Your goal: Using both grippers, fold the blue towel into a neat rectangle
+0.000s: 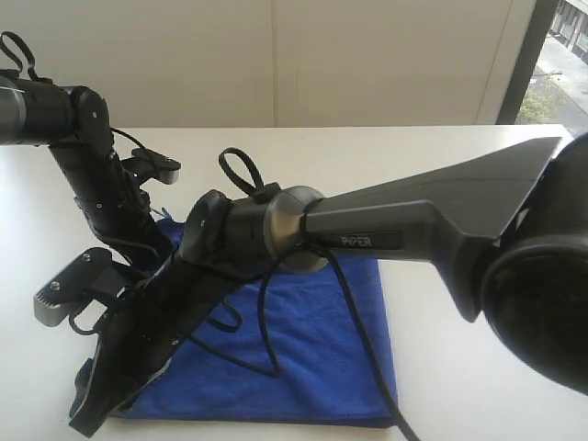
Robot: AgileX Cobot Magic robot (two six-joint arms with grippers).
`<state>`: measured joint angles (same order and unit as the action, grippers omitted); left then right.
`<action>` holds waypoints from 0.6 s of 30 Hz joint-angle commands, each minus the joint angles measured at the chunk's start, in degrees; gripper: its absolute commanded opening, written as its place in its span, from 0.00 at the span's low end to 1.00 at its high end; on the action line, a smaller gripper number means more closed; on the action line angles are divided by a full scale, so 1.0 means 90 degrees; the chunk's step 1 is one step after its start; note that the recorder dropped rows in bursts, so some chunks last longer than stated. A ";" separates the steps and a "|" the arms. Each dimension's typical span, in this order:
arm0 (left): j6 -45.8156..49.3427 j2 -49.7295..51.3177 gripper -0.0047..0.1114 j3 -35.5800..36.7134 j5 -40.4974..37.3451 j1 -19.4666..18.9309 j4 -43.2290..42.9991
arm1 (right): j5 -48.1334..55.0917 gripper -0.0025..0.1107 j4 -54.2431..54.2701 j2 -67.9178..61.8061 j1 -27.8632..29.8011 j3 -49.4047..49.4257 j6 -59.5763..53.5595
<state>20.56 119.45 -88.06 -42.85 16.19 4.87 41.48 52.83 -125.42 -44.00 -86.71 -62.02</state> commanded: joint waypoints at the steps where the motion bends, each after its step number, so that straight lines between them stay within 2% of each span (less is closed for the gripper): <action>1: -0.0026 -0.0013 0.16 0.0038 -0.0035 -0.0016 0.0020 | 0.0247 0.44 -0.0945 0.0342 0.0078 0.0018 0.0632; 5: -0.0026 -0.0013 0.17 0.0038 -0.0006 -0.0016 0.0004 | 0.0246 0.44 -0.3030 0.0662 0.0307 0.0018 0.2440; 7: -0.0026 -0.0013 0.17 0.0038 -0.0006 -0.0016 0.0004 | 0.0188 0.44 -0.3624 0.0701 0.0433 0.0018 0.3026; 18: 0.0020 -0.0013 0.17 0.0038 0.0528 -0.0016 -0.0451 | -0.0633 0.44 -0.3594 0.0651 0.0573 0.0746 0.3145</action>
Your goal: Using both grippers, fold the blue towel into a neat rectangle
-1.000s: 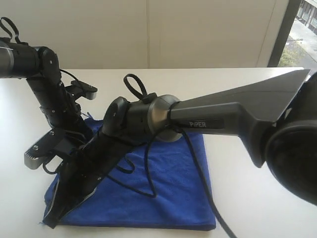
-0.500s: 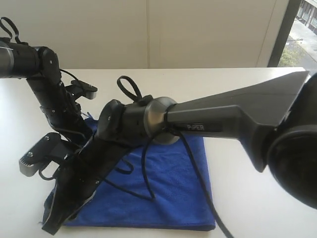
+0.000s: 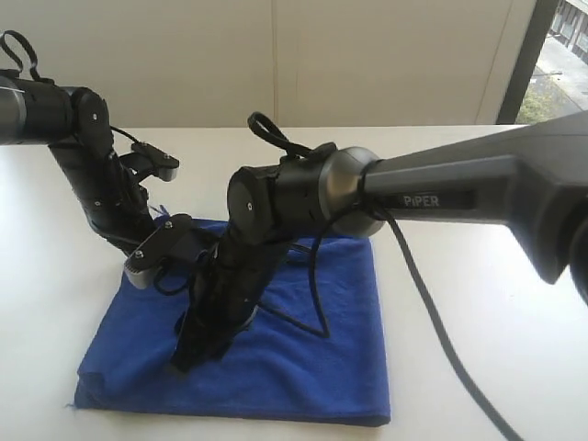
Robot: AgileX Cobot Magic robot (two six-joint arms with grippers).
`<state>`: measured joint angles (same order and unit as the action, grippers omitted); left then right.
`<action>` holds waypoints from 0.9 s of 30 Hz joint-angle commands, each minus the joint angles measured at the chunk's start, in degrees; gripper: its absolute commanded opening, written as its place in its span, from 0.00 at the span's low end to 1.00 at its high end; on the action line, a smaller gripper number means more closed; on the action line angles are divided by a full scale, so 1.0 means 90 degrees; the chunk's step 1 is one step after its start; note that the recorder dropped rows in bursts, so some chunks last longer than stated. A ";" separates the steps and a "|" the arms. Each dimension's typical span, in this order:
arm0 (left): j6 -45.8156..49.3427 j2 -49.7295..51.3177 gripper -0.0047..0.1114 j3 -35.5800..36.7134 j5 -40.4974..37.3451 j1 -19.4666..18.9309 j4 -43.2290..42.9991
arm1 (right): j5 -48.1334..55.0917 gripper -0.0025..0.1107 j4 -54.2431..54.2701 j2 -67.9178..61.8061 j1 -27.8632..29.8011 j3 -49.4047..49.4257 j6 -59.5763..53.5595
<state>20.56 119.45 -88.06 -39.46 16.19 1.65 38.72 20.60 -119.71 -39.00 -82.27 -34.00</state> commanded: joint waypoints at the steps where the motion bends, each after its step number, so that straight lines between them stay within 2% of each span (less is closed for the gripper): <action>1: 0.0020 -0.0013 0.17 0.0038 0.0195 -0.0016 -0.0093 | -0.0383 0.44 -0.0013 0.0016 0.0018 0.0321 0.0016; 5: 0.0020 -0.0013 0.19 0.0038 0.0129 -0.0016 -0.0093 | -0.0611 0.44 -0.0013 0.0016 0.0018 0.0496 0.0016; 7: 0.0020 -0.0013 0.26 0.0038 0.0038 -0.0016 -0.0093 | -0.0672 0.44 -0.0013 0.0016 0.0018 0.0584 -0.0035; 12: 0.0020 -0.0013 0.53 0.0038 -0.0095 -0.0016 -0.0147 | -0.0768 0.44 -0.0013 0.0016 0.0018 0.0746 -0.0049; 14: -0.0043 -0.0013 0.58 0.0038 -0.0095 -0.0016 -0.0336 | -0.0755 0.44 -0.0013 0.0016 0.0018 0.0793 -0.0060; 23: -0.1665 -0.0013 0.58 -0.0152 0.0236 -0.0016 -0.2067 | -0.0707 0.44 -0.0013 0.0016 0.0018 0.0953 -0.0086; 27: -0.1923 -0.0013 0.58 -0.0152 0.0470 -0.0016 -0.2237 | -0.0617 0.44 -0.0013 0.0016 0.0018 0.0990 -0.0099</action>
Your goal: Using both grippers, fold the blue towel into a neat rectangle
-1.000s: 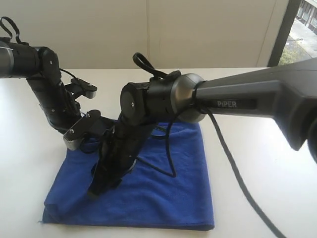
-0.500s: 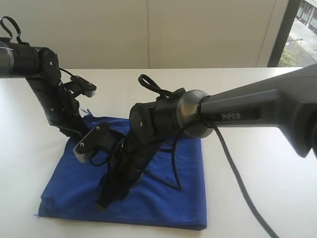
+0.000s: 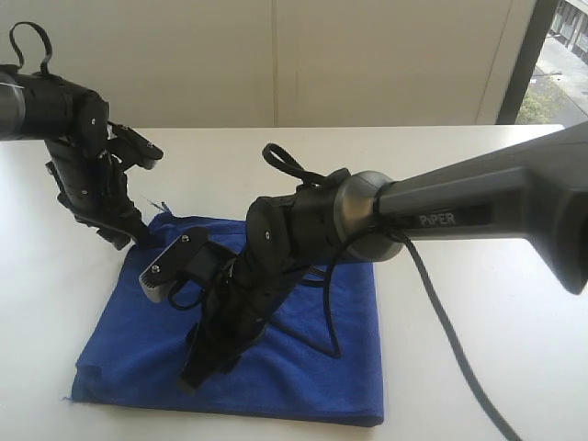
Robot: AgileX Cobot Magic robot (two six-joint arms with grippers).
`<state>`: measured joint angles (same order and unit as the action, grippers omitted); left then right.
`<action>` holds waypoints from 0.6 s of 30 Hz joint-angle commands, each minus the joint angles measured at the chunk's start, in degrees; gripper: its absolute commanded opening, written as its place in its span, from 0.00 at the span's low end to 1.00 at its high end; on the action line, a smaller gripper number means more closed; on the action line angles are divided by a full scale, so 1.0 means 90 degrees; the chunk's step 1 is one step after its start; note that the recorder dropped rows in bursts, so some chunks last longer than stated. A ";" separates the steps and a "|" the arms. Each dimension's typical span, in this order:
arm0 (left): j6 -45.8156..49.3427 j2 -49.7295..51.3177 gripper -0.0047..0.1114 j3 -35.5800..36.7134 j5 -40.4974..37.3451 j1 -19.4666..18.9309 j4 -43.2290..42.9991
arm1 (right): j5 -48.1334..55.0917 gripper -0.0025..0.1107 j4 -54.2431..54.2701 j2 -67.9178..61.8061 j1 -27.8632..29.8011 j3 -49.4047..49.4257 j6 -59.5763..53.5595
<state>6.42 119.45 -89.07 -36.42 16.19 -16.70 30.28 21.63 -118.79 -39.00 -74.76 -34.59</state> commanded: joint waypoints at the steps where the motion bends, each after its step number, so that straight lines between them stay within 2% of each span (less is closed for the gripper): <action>1: -0.0428 -0.0013 0.58 -0.0040 0.0146 -0.0016 -0.0198 | 0.0320 0.44 -0.0128 -0.0085 0.0018 0.0167 -0.0032; 5: -0.0610 -0.0168 0.58 -0.0040 0.0089 -0.0001 0.0128 | 0.0312 0.44 -0.0128 -0.0085 0.0018 0.0229 -0.0032; 8: -0.0334 -0.0506 0.58 -0.0040 0.0133 -0.0003 0.0924 | 0.0324 0.44 -0.0128 -0.0085 0.0018 0.0245 -0.0032; 14: 0.2591 -0.0520 0.58 -0.0040 0.0235 -0.0003 0.3482 | 0.0238 0.44 -0.0128 -0.0085 0.0018 0.0245 -0.0032; 18: 0.2829 -0.0149 0.58 -0.0040 0.0247 -0.0003 0.3763 | 0.0263 0.44 -0.0128 -0.0085 0.0018 0.0245 -0.0032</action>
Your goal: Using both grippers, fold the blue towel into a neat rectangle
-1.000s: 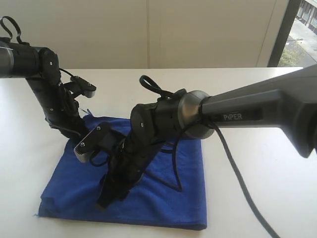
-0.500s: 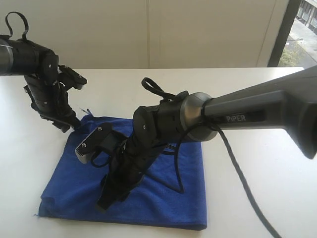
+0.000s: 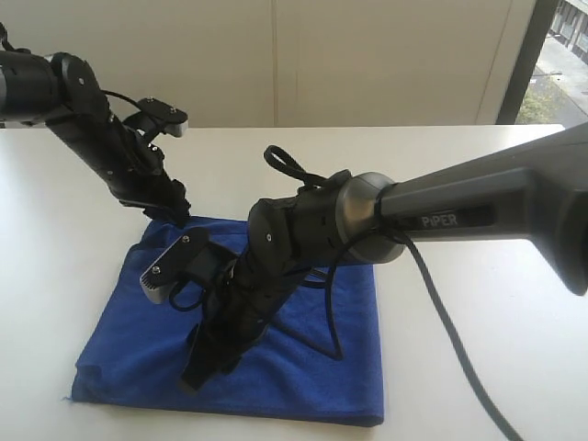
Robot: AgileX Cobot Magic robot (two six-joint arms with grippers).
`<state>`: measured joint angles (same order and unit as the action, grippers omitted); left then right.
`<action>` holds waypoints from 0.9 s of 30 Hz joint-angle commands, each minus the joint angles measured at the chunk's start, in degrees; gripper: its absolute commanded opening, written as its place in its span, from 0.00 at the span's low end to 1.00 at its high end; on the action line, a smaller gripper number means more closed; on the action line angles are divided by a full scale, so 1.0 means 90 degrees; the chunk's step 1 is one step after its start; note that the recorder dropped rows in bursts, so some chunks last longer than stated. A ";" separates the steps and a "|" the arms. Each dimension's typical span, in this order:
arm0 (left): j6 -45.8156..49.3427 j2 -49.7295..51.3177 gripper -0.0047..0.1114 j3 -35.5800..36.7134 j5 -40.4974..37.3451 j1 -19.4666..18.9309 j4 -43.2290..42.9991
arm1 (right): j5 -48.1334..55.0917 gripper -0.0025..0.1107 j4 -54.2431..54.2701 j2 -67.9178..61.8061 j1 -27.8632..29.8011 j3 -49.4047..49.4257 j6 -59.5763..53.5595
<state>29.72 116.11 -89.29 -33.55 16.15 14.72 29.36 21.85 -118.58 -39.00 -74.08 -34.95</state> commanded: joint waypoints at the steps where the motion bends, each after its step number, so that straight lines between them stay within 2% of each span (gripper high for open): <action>1: 0.0240 0.0268 0.58 -0.0016 -0.0044 0.0001 0.0236 | 0.0366 0.44 -0.0152 -0.0109 0.0018 0.0169 0.0007; 3: 0.0224 0.0371 0.54 -0.0016 0.0170 0.0001 0.0173 | 0.0366 0.44 -0.0152 -0.0109 0.0018 0.0169 0.0007; 7: 0.0247 0.0364 0.39 -0.0016 0.0525 0.0001 0.0173 | 0.0365 0.44 -0.0140 -0.0109 0.0018 0.0169 0.0007; 11: 0.0247 0.0364 0.23 -0.0016 0.0535 0.0001 0.0130 | 0.0365 0.44 -0.0140 -0.0109 0.0018 0.0169 0.0007; 17: 0.0302 0.0364 0.04 -0.0016 0.0595 0.0001 0.0130 | 0.0365 0.44 -0.0140 -0.0109 0.0018 0.0169 0.0007; 23: 0.0416 0.0364 0.04 -0.0016 0.0641 0.0001 -0.0013 | 0.0365 0.44 -0.0140 -0.0109 0.0018 0.0169 0.0007; 27: 0.0391 0.0364 0.04 -0.0016 0.0998 0.0001 -0.0356 | 0.0365 0.44 -0.0125 -0.0109 0.0018 0.0169 0.0007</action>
<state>33.10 119.75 -89.29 -25.68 16.15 12.46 29.36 21.96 -118.58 -39.00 -74.08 -35.04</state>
